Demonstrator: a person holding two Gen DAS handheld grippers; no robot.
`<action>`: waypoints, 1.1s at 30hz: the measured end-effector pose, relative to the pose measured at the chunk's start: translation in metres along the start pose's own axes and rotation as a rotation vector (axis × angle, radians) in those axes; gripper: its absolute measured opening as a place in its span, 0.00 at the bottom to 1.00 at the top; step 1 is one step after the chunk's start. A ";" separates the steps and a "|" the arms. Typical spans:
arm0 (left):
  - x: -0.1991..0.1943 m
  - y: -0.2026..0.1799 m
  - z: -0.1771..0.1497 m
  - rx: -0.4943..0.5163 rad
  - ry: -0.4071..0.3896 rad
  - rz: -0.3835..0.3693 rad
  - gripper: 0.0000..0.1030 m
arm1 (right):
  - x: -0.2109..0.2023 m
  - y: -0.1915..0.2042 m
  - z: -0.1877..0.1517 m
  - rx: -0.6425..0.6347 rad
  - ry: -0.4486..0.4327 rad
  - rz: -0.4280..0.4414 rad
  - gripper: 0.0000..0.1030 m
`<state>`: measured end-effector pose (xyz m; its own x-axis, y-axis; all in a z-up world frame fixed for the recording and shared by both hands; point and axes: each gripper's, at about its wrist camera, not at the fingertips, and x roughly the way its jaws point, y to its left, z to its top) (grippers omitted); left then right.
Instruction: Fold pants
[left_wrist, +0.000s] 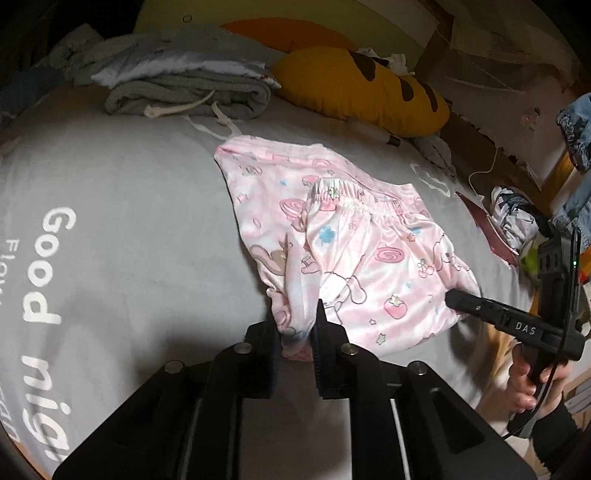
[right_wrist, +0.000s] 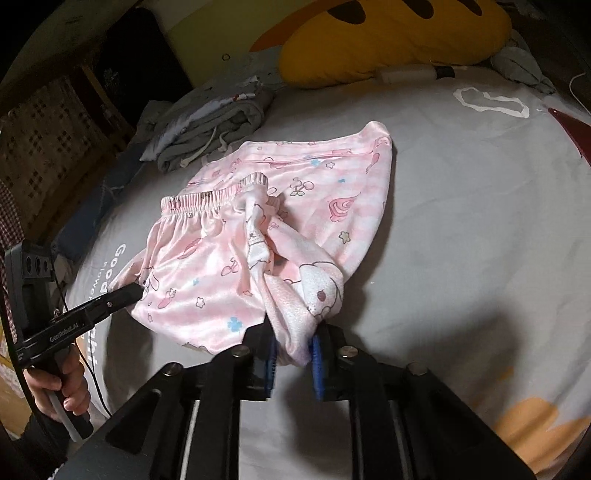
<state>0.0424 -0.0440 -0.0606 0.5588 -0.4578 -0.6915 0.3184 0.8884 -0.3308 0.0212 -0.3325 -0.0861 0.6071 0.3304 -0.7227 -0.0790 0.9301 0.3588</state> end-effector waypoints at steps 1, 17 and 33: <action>-0.001 0.000 0.000 0.013 -0.009 0.016 0.28 | 0.001 0.000 0.000 0.004 -0.004 -0.011 0.30; -0.015 0.007 0.076 0.124 -0.131 0.095 0.86 | -0.030 -0.052 0.101 0.072 -0.183 -0.089 0.74; 0.027 0.029 0.092 0.147 -0.082 0.193 0.79 | -0.009 -0.077 0.117 0.087 -0.165 -0.067 0.74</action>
<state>0.1376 -0.0335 -0.0296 0.6785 -0.2871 -0.6761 0.3045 0.9476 -0.0969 0.1143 -0.4262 -0.0383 0.7307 0.2307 -0.6425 0.0305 0.9292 0.3682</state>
